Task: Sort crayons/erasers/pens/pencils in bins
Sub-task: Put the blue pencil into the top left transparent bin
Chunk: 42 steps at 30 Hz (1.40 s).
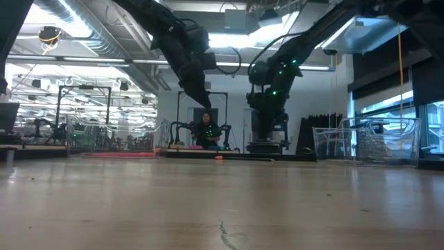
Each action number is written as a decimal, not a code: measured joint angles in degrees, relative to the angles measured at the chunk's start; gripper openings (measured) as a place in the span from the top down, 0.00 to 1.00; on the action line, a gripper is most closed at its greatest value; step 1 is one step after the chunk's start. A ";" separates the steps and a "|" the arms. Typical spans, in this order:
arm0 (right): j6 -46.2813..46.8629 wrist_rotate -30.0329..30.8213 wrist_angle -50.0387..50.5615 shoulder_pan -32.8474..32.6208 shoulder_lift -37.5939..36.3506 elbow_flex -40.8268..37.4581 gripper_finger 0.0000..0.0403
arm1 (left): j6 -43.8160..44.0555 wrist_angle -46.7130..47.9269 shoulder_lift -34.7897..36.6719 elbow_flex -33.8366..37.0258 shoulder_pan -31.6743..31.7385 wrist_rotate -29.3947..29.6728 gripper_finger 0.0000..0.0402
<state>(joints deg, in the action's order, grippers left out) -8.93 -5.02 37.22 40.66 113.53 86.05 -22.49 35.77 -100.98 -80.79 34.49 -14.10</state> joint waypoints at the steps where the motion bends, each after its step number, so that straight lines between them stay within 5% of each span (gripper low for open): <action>1: 0.07 0.24 2.70 0.32 1.49 1.95 0.70 | 0.01 0.01 0.23 0.00 -0.01 0.00 0.76; 11: -1.31 0.88 16.08 0.59 11.36 14.45 0.70 | -0.10 0.21 0.84 0.00 -0.03 -0.01 0.76; 42: -3.78 2.58 12.60 0.31 18.44 14.96 0.73 | -0.15 0.22 0.84 0.00 -0.01 -0.38 0.76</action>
<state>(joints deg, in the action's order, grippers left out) -12.71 -2.44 49.82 40.97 131.97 101.01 -22.64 35.99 -100.14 -80.80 34.48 -14.48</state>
